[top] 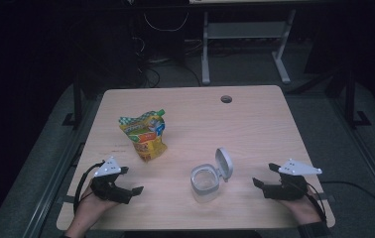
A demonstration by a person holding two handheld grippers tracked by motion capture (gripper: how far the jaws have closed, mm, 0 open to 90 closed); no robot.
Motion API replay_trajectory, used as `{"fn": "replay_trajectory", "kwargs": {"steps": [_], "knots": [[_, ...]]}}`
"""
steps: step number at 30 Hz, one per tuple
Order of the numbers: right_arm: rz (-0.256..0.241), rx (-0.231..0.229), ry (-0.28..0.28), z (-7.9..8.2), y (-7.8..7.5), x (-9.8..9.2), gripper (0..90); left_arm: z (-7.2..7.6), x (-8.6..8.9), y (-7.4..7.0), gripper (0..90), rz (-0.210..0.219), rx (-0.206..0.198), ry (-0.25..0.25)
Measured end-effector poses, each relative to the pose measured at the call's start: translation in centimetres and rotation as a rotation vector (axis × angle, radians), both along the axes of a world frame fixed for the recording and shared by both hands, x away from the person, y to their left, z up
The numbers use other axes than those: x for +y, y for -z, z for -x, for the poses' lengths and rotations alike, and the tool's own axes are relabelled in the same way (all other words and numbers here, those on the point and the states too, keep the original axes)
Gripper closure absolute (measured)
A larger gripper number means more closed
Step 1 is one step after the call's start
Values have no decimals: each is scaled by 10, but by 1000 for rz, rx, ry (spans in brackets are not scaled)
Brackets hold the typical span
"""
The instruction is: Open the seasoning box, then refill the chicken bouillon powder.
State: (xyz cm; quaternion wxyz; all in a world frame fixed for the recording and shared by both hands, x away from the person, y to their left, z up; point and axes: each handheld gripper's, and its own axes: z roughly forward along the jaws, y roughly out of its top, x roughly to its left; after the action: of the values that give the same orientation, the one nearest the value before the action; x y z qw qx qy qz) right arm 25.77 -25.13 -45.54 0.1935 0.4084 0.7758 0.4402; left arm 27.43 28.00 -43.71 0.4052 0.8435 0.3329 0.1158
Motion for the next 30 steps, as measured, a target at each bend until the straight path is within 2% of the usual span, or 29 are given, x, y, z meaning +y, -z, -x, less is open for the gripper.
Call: {"fn": "replay_trajectory", "kwargs": {"steps": [3, 10, 15, 22, 30], "knots": [[-3, -7, 4, -1, 1, -2, 162, -4, 3, -6, 52, -2, -10, -1], [1, -7, 7, -3, 2, -4, 163, -13, 9, -18, 52, 65, -19, -3], [4, -8, 15, -2, 2, -4, 165, -19, 14, -28, 52, 62, -42, -12], [9, -7, 10, -2, 2, -4, 169, -25, 25, -41, 51, 83, -69, -32], [9, -6, 12, -2, 2, -4, 171, -37, 29, -58, 52, 100, -110, -17]]}}
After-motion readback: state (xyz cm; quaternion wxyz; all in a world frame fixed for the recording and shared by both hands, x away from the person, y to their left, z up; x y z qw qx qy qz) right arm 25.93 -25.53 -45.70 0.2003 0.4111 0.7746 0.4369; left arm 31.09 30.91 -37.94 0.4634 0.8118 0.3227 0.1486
